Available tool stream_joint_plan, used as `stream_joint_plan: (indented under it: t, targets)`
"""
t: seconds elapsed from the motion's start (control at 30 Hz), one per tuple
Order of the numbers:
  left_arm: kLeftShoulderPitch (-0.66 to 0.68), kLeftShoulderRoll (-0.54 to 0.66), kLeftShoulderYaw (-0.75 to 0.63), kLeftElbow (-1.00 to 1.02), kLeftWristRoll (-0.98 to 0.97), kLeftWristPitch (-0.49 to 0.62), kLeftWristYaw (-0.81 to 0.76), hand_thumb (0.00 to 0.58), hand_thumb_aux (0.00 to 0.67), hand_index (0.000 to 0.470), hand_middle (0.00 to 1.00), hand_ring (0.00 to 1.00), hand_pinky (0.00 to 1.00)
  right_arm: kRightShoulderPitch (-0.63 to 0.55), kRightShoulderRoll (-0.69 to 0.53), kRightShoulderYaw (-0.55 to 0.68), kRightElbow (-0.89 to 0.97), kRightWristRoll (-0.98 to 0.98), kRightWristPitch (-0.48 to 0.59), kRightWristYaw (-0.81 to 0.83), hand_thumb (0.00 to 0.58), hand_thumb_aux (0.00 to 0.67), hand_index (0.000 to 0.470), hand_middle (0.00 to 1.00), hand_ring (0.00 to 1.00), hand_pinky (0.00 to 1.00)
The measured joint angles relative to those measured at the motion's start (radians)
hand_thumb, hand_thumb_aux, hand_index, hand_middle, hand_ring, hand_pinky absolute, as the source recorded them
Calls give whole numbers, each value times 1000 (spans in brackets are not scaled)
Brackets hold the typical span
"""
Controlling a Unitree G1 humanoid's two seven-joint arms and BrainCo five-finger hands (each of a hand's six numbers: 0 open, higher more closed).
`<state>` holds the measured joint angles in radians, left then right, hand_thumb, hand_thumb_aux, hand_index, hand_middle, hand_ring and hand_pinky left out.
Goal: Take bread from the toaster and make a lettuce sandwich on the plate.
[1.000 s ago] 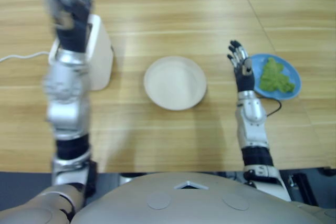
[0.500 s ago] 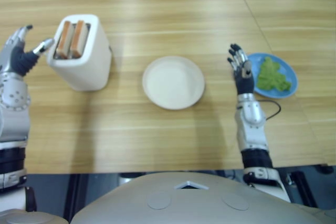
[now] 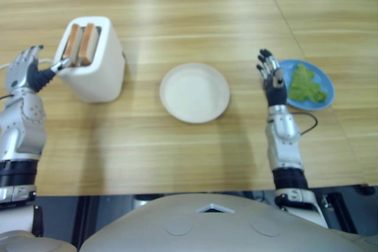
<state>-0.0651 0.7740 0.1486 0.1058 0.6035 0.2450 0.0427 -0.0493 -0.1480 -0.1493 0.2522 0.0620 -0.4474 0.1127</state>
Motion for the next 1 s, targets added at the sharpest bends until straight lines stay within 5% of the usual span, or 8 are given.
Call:
stream_joint_plan:
  t: [0.5, 1.0]
  targets:
    - [-22, -3, -62, -69, 145, 94, 27, 0, 0, 0, 0, 0, 0, 3, -2, 1, 0, -1, 15, 0, 0, 0, 0, 0, 0, 0]
    - [-109, -1, -132, 85, 220, 123, 50, 0, 0, 0, 0, 0, 0, 14, -6, 1, -31, -1, 23, -1, 0, 0, 0, 0, 0, 0]
